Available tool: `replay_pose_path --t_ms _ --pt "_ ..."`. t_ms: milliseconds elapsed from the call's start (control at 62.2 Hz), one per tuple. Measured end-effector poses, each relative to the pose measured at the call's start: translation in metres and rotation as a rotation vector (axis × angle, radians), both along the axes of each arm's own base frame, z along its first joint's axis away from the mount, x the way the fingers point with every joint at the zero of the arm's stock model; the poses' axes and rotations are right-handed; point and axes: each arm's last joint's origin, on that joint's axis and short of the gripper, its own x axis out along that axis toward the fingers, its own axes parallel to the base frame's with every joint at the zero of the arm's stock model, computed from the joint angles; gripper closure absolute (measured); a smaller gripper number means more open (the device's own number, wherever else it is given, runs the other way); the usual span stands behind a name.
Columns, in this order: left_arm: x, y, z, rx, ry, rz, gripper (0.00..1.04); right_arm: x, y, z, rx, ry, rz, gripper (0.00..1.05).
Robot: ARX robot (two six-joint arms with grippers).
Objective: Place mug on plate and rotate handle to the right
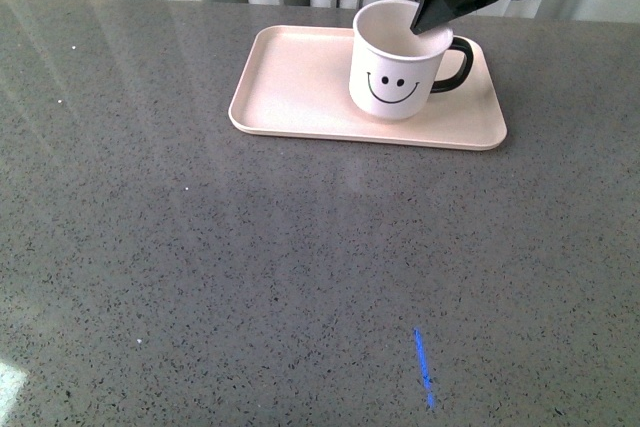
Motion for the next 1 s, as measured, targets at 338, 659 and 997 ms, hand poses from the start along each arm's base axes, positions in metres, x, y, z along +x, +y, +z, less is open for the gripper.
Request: replay_pose_path --t_ms 338,659,997 --pt "0.000 0.000 0.000 0.000 0.000 0.000 0.09 0.002 0.006 -0.011 -0.013 0.022 0.030 1.03" --pt "0.000 0.000 0.000 0.000 0.000 0.000 0.09 0.005 0.007 -0.013 -0.027 0.019 0.046 1.03" --pt "0.000 0.000 0.000 0.000 0.000 0.000 0.09 0.008 0.006 -0.014 -0.050 0.010 0.048 0.82"
